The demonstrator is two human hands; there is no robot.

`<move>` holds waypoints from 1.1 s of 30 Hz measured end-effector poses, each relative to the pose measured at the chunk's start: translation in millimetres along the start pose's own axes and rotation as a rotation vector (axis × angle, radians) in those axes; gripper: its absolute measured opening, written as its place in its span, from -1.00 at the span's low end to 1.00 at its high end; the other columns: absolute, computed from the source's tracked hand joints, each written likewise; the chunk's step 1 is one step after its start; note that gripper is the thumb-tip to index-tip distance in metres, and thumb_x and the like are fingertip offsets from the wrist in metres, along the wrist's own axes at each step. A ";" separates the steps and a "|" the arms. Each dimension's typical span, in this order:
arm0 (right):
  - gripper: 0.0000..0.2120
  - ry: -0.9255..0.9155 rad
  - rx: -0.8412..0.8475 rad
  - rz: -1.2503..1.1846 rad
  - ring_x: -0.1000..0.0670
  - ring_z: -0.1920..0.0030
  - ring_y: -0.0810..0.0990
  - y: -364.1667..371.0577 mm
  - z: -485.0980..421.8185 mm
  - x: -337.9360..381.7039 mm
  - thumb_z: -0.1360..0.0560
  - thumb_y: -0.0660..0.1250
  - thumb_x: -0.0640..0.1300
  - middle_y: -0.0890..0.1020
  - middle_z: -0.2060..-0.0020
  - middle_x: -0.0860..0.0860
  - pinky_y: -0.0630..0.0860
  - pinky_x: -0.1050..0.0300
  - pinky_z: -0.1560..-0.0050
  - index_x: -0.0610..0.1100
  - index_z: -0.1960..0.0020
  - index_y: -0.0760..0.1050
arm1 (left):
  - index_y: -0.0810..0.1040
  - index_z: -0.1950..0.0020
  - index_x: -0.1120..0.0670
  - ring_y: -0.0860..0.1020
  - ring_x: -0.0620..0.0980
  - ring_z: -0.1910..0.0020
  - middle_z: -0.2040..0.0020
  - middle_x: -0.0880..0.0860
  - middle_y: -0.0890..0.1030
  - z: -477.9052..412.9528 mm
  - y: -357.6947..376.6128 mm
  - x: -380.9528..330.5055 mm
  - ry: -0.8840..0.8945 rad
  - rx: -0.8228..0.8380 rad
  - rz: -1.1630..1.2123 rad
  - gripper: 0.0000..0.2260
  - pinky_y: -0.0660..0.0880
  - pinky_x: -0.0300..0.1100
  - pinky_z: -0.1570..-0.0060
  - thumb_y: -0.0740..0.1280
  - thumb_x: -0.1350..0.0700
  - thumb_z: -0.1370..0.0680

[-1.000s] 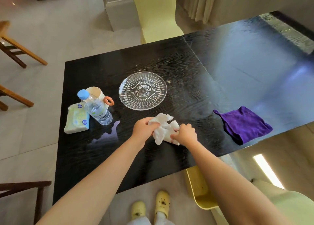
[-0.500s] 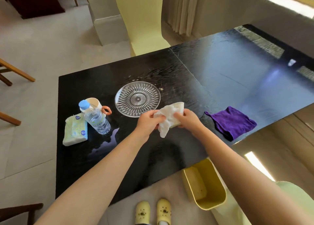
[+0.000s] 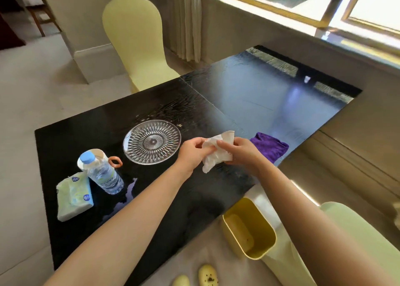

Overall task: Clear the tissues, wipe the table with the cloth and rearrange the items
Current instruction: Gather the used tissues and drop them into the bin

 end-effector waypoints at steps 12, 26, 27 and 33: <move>-0.65 0.020 -0.252 -0.111 0.06 0.09 0.65 -67.9 40.6 -66.8 -0.47 0.37 0.03 0.65 0.05 -0.02 0.58 0.31 0.20 -0.14 -0.18 0.52 | 0.53 -0.16 0.00 0.58 -0.10 0.00 -0.06 -0.01 0.59 15.4 96.9 9.0 0.001 0.223 0.003 -0.80 0.54 -0.34 0.21 0.35 0.07 -0.54; -0.65 0.335 -0.334 -0.238 -0.03 0.06 0.64 -126.4 6.0 -267.6 -0.44 0.41 -0.02 0.66 0.02 -0.06 0.51 0.24 0.22 -0.15 -0.16 0.52 | 0.41 -0.38 -0.03 0.42 -0.08 -0.29 -0.35 -0.03 0.47 -36.0 216.3 115.6 0.053 0.231 -0.407 -0.64 0.34 -0.22 -0.24 0.23 -0.03 -0.58; -0.65 0.369 -0.361 -0.261 -0.04 0.03 0.64 -125.7 3.0 -290.3 -0.44 0.41 0.00 0.66 0.02 -0.04 0.53 0.23 0.21 -0.15 -0.15 0.52 | 0.39 -0.40 -0.02 0.35 -0.04 -0.38 -0.40 -0.02 0.43 -44.5 219.8 117.2 0.173 0.218 -0.598 -0.62 0.26 -0.18 -0.33 0.20 -0.05 -0.59; -0.62 0.507 -0.475 -0.252 -0.04 0.04 0.60 -110.6 -18.5 -404.3 -0.42 0.41 0.00 0.63 0.00 -0.06 0.57 0.09 0.06 -0.15 -0.16 0.50 | -0.11 -0.54 -0.04 -0.14 0.13 -0.55 -0.58 0.09 -0.10 -79.0 222.1 174.4 0.206 0.135 -1.347 -0.40 -0.18 0.21 -0.47 -0.19 -0.26 -0.55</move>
Point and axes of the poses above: each hand's wrist, its own z-axis away from the middle knuckle, its own y-axis out of the palm, x = y × z, the point moved 9 cm from there along -z, towards the middle knuckle
